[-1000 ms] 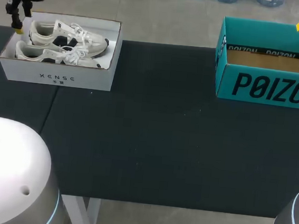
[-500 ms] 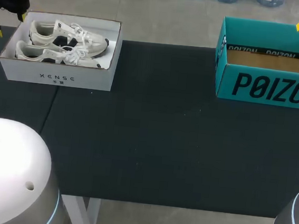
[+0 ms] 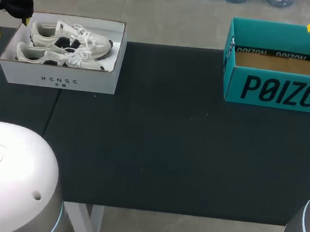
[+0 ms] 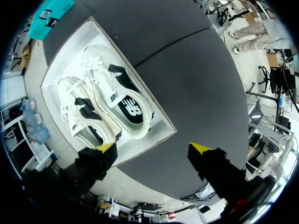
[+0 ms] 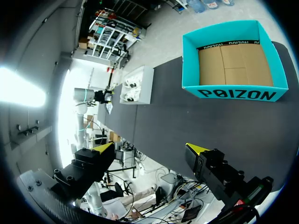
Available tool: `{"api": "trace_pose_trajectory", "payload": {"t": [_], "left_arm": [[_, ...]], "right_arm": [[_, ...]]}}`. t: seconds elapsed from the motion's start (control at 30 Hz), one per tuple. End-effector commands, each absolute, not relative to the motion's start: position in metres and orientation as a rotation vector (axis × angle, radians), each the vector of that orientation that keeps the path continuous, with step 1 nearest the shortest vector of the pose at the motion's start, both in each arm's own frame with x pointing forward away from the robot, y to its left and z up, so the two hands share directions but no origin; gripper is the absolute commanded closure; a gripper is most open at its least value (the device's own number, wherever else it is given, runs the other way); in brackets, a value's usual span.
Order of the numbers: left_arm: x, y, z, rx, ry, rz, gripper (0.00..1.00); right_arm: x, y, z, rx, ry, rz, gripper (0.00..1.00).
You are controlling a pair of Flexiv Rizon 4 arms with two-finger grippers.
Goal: Take the shoe out of the shoebox, open the shoe tongue, remove and reinsert the insole, then place the shoe into the shoebox
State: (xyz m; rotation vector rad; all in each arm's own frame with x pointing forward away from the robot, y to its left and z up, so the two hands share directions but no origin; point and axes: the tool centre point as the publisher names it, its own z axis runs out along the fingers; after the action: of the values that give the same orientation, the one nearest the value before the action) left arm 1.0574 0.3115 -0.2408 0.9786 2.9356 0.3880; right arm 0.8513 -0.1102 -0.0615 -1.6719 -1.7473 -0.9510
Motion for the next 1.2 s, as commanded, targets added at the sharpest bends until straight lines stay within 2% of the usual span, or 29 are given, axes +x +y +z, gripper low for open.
{"api": "trace_pose_trajectory", "payload": {"t": [0.03, 0.27, 0.53, 0.73, 0.93, 1.2], "left_arm": [[1.058, 0.312, -0.241, 0.981, 2.938, 0.387, 0.00], [1.061, 0.302, -0.230, 0.940, 2.893, 0.085, 0.00], [1.066, 0.299, -0.227, 1.056, 2.962, 0.010, 0.00], [1.074, 0.308, -0.233, 1.409, 2.894, 0.023, 0.00], [1.074, 0.312, -0.237, 1.867, 2.481, -0.043, 0.00], [1.075, 0.316, -0.239, 2.161, 2.236, 0.002, 0.00]], "right_arm": [[0.853, -0.110, -0.062, -1.673, -1.749, -0.946, 0.00], [0.853, -0.110, -0.062, -1.673, -1.749, -0.946, 0.00], [0.853, -0.110, -0.062, -1.673, -1.749, -0.946, 0.00], [0.853, -0.110, -0.062, -1.673, -1.749, -0.946, 0.00], [0.853, -0.110, -0.062, -1.673, -1.749, -0.946, 0.00], [0.853, -0.110, -0.062, -1.673, -1.749, -0.946, 0.00]]}}
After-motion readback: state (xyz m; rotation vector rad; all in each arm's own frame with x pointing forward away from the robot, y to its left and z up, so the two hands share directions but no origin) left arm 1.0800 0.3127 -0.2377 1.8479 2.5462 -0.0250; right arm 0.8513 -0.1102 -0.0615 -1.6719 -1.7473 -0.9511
